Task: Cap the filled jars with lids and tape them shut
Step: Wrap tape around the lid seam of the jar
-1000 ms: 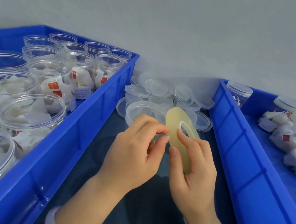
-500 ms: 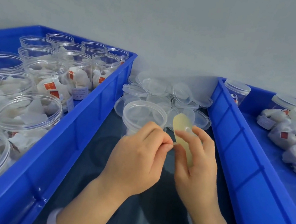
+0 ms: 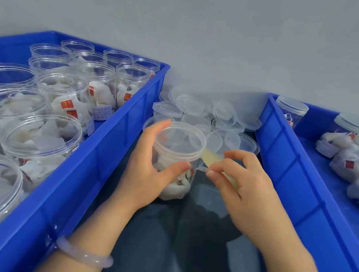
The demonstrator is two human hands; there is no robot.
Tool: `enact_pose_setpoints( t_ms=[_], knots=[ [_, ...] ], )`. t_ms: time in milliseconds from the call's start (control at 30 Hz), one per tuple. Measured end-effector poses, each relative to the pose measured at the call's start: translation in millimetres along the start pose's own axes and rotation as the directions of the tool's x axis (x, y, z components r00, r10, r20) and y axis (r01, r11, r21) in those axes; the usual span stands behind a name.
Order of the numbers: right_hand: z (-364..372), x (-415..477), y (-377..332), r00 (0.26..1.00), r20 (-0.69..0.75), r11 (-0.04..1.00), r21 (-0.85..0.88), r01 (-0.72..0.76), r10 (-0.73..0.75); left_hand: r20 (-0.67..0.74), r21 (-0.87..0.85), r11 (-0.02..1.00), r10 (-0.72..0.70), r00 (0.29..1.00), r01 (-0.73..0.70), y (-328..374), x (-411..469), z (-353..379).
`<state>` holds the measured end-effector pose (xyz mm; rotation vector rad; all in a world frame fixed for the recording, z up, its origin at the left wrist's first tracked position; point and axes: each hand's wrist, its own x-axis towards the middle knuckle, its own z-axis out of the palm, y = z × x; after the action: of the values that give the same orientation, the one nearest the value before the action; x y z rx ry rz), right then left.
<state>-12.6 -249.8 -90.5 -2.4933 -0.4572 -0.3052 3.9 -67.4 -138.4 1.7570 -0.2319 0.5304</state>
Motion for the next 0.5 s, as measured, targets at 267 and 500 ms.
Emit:
enact_pose_setpoints(
  t_ms=[267,500],
  knots=[
    [-48,25,-36,0.933,0.358,0.998,-0.069,0.005,0.02,0.052,-0.153,0.988,-0.008,0.999,0.016,7,2,-8],
    [-41,34,-34,0.914,0.403,0.996,-0.093,0.0,0.037,0.05,-0.089,0.994,-0.063,0.997,0.067,16,1,-8]
  ],
)
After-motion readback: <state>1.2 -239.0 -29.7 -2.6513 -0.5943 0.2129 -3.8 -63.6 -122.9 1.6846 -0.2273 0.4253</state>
